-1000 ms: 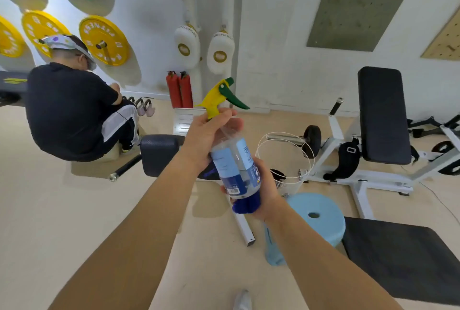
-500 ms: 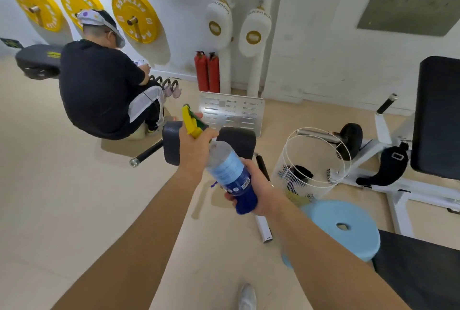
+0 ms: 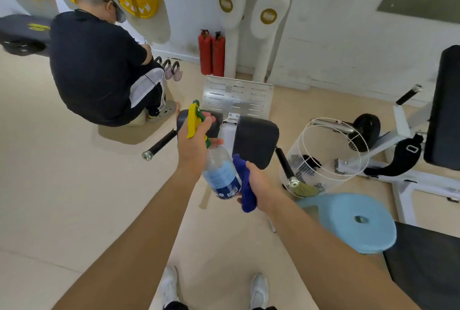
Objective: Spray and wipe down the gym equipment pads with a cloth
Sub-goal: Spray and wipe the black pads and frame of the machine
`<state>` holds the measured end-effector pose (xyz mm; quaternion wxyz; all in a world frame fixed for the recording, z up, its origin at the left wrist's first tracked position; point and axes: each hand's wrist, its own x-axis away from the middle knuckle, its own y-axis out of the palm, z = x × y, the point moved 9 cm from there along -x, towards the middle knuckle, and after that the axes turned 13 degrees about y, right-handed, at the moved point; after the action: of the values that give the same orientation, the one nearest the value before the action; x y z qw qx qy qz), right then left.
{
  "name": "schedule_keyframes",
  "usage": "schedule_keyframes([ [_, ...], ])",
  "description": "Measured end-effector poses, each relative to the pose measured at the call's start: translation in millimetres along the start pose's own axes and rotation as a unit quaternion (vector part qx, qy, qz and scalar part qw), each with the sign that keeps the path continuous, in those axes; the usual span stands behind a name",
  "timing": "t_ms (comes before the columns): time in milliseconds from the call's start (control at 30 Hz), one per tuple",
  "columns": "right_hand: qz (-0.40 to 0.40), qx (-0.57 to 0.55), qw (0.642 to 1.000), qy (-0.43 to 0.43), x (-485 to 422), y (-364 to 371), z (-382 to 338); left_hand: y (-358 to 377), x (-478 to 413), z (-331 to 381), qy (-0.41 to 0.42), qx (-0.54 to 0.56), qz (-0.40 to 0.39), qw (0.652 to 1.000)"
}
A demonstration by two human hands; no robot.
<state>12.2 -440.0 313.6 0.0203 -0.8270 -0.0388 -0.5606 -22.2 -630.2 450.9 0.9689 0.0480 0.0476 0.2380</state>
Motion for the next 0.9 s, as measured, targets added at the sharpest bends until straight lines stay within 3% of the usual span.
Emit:
schedule_keyframes([
  [133, 0.058, -0.027, 0.998, 0.019, -18.5, 28.8, -7.8, -30.6, -21.8, -35.8, -0.004, -0.060, -0.090, 0.994],
  [267, 0.116, -0.050, 0.991, -0.034, -40.3, 46.8, -31.0, -66.0, -41.2, -86.4, -0.034, -0.111, -0.133, 0.984],
  [433, 0.190, -0.104, 0.976, 0.004, -82.2, 55.0, -32.9, -85.3, -67.5, -155.0, -0.041, -0.206, -0.185, 0.960],
  [633, 0.210, -0.068, 0.975, -0.018, -137.9, 70.2, -68.4, -89.1, -106.4, -236.0, -0.058, -0.239, -0.203, 0.948],
  [900, 0.206, -0.045, 0.977, -0.042, -215.5, 92.1, -102.4, -107.9, -143.5, -306.5, -0.068, -0.277, -0.160, 0.945],
])
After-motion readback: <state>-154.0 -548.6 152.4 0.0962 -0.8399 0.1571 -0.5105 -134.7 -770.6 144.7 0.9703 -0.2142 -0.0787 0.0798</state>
